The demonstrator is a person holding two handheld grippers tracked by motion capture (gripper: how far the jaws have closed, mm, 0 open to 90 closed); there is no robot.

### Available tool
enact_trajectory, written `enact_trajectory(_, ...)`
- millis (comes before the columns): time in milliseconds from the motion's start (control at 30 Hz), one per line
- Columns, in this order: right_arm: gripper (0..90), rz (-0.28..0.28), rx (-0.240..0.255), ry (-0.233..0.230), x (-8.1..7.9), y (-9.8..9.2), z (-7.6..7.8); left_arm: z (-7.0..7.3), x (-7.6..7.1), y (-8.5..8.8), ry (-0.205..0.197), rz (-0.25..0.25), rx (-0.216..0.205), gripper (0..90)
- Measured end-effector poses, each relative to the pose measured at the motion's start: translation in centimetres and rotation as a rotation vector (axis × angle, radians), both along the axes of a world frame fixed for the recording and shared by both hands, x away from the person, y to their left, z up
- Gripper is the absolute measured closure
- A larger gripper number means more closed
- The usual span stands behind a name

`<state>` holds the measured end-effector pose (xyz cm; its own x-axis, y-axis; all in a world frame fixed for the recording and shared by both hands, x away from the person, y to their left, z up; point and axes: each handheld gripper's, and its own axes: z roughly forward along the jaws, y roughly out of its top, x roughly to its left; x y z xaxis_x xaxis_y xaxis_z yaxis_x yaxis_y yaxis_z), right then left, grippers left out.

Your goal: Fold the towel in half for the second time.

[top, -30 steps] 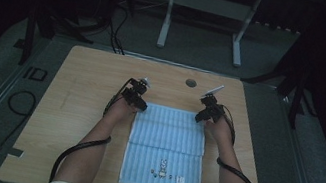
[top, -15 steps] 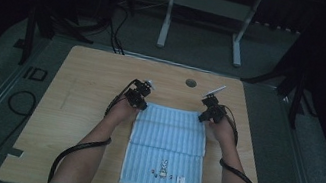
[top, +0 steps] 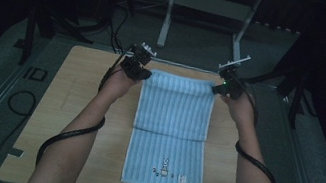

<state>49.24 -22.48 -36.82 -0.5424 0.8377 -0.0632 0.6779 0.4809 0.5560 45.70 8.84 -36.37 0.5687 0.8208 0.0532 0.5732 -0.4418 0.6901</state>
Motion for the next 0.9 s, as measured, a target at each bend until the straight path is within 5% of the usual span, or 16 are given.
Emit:
enact_trajectory(100, 85.9, 0.005, 0.018, -0.066, -0.2, 0.0, 2.6, 1.8, -0.4, 0.3, -0.053, 0.006, -0.015, 87.6)
enact_trajectory(200, 85.9, 0.023, -0.013, -0.102, -0.5, 0.2, 4.0, 2.8, -0.8, 0.5, -0.081, 0.004, -0.025, 87.5)
enact_trajectory(400, 85.8, 0.044, 0.013, -0.158, -2.1, -0.1, 5.2, 2.9, -2.2, 0.7, -0.089, -0.017, -0.038, 87.4)
enact_trajectory(700, 85.8, 0.152, 0.008, -0.1, -6.4, -1.3, -0.1, -2.5, -6.0, 1.5, -0.008, -0.125, -0.112, 87.4)
enact_trajectory(900, 85.8, 0.213, 0.039, -0.065, -10.1, -2.3, -4.0, -6.2, -9.1, 1.6, 0.065, -0.174, -0.109, 87.4)
